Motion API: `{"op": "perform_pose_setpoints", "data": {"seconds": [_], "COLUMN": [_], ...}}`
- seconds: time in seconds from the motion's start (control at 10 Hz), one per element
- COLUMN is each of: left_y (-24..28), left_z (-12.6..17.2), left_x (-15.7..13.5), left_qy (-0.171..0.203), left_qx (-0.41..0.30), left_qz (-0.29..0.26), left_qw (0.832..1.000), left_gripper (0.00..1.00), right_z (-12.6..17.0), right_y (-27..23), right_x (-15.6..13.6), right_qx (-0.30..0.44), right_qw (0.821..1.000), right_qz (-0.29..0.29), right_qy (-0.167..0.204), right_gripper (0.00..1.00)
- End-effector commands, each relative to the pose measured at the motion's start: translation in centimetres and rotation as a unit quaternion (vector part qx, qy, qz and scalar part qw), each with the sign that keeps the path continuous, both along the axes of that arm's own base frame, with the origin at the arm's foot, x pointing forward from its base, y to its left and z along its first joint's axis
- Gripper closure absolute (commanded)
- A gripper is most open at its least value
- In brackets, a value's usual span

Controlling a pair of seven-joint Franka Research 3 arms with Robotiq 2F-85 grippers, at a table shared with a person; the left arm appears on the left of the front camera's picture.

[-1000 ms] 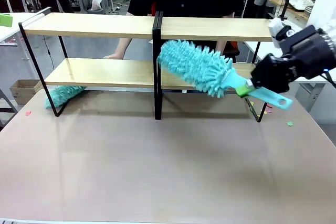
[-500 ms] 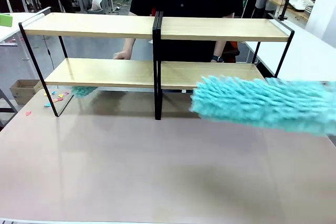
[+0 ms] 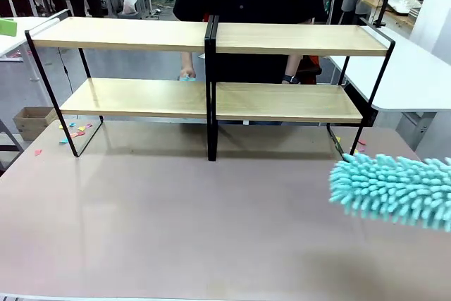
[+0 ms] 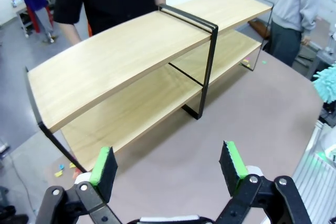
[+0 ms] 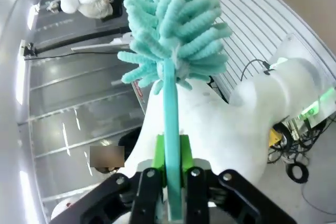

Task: Clean the shelves.
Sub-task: Clean another randomly selected level of the Shelf with the Duster.

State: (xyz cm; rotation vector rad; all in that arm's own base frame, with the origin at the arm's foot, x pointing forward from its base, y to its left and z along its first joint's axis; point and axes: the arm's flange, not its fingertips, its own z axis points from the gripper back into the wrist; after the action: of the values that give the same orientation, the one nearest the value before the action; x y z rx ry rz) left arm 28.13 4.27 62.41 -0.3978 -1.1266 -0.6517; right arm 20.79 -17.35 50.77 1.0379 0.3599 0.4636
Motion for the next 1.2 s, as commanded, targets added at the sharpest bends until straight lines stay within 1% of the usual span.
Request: {"op": "perform_pose_setpoints", "data": {"seconds": [0.0, 0.1, 0.2, 0.3, 0.4, 1.1], "left_y": [0.0, 0.0, 0.0, 0.0, 0.0, 0.0], "left_z": [0.0, 0.0, 0.0, 0.0, 0.0, 0.0], "left_x": [0.0, 0.0, 0.0, 0.0, 0.0, 0.0], "left_qy": [0.001, 0.001, 0.001, 0.001, 0.001, 0.001], "left_qx": [0.001, 0.001, 0.001, 0.001, 0.001, 0.001], "left_qz": [-0.002, -0.002, -0.002, -0.002, -0.002, -0.002], "left_qw": [1.000, 1.000, 1.000, 1.000, 1.000, 1.000], "left_gripper": [0.00, 0.00, 0.00, 0.00, 0.00, 0.00], "right_z": [2.5, 2.3, 1.6, 1.3, 0.0, 0.0], "right_y": [-3.8, -4.7, -4.9, -4.6, -5.3, -5.3], "right_x": [-2.9, -3.2, -3.1, -2.6, -3.1, -3.1], "right_qx": [0.025, 0.052, 0.046, 0.044, 0.035, 0.035], "right_qw": [0.996, 0.991, 0.988, 0.989, 0.993, 0.993], "right_qz": [-0.090, -0.125, -0.144, -0.137, -0.111, -0.111], "right_qy": [0.002, -0.004, 0.015, 0.017, 0.006, 0.006], "right_gripper": [0.88, 0.88, 0.88, 0.88, 0.88, 0.88]}}
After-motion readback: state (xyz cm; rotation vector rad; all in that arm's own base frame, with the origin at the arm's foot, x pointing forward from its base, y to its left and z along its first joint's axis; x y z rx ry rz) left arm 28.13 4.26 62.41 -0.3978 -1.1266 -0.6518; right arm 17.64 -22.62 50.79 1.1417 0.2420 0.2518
